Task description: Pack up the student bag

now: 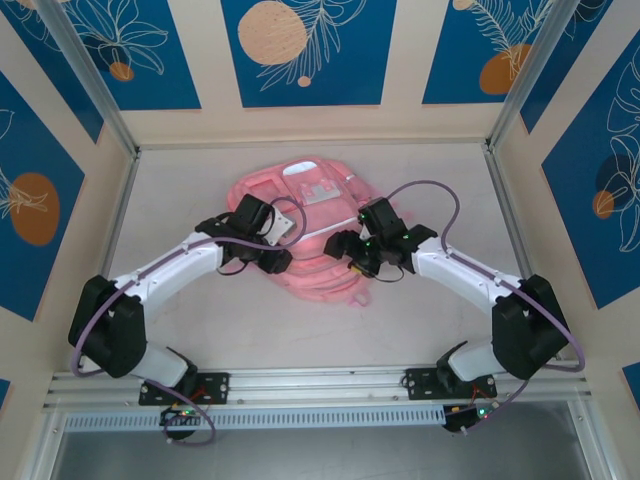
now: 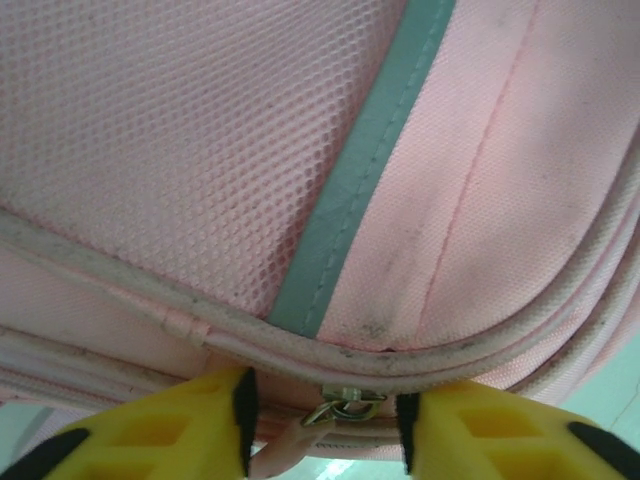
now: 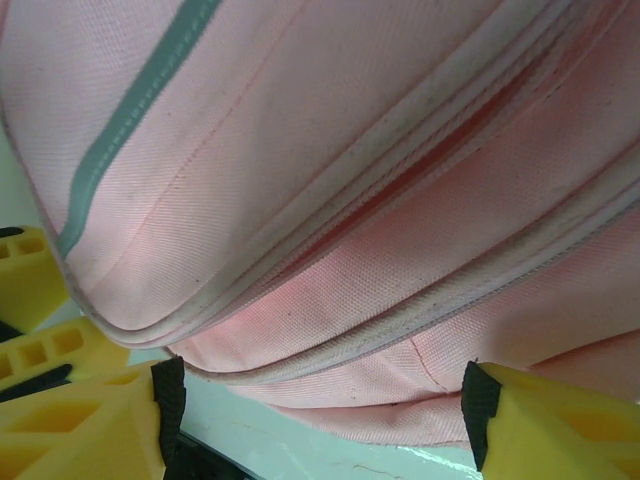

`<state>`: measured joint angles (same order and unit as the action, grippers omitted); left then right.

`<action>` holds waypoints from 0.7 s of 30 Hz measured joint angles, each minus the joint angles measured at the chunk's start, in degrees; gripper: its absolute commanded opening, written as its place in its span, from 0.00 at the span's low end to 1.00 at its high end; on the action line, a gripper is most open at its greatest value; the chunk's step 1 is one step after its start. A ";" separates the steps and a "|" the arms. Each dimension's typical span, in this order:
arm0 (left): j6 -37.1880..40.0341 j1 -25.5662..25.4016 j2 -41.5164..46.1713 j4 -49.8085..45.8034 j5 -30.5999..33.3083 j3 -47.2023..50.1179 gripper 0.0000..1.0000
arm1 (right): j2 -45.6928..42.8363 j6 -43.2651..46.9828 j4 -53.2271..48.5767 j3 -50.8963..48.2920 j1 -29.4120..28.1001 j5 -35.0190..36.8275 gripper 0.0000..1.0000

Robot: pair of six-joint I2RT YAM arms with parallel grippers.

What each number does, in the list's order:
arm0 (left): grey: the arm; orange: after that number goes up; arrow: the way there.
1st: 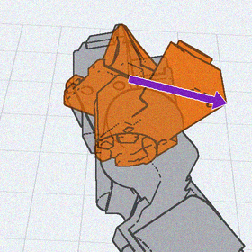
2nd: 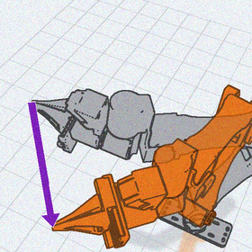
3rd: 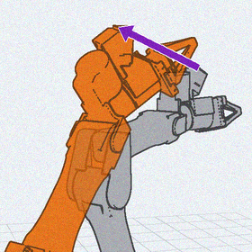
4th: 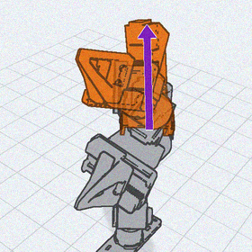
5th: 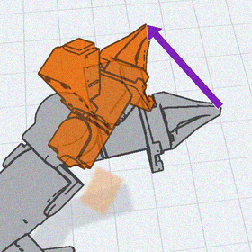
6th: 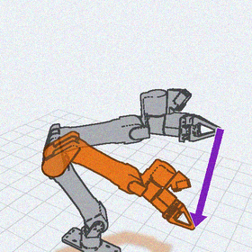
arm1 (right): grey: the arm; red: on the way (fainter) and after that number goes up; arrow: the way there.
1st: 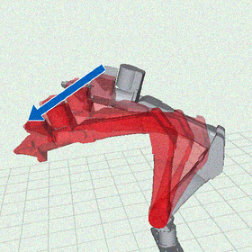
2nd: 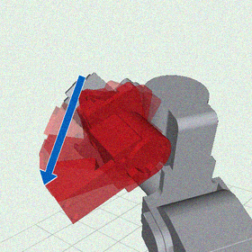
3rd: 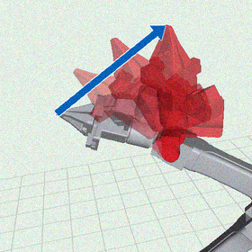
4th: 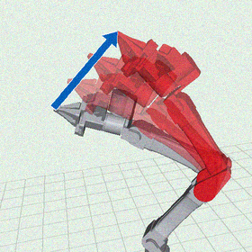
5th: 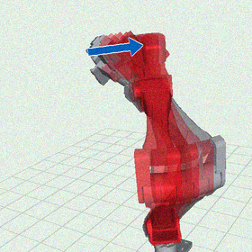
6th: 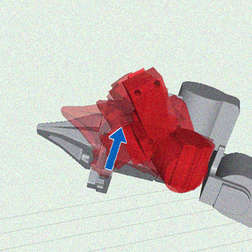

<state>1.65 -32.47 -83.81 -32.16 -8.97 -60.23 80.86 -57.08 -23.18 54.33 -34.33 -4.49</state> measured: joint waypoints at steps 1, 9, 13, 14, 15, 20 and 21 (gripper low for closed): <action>-0.20 0.00 0.04 0.00 -0.20 0.00 0.33 | 0.26 -0.13 0.00 0.00 -0.28 0.00 0.74; -2.54 0.00 2.43 0.07 -0.96 2.75 0.12 | 4.26 -1.20 1.27 1.01 -2.23 -0.28 0.74; -3.15 0.00 2.56 0.07 -0.96 2.97 0.01 | 4.92 -1.40 1.29 1.51 -2.89 -0.37 0.74; -3.41 0.00 2.62 0.04 -0.96 2.97 0.00 | 4.92 -1.42 1.33 1.60 -3.06 -0.37 0.73; -3.37 0.00 2.67 0.04 -0.94 2.97 0.00 | 4.92 -1.42 1.51 1.62 -3.28 -0.37 0.74; -5.35 -0.02 3.82 0.42 -1.11 3.39 0.00 | 6.36 -1.86 2.54 1.92 -4.42 -0.48 0.64; -6.34 -0.04 4.59 1.01 -1.11 4.04 0.00 | 6.80 -2.12 2.95 1.92 -4.59 -0.81 0.61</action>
<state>-4.69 -32.51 -79.22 -31.16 -10.09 -56.18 87.66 -59.20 -20.23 56.25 -38.92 -5.30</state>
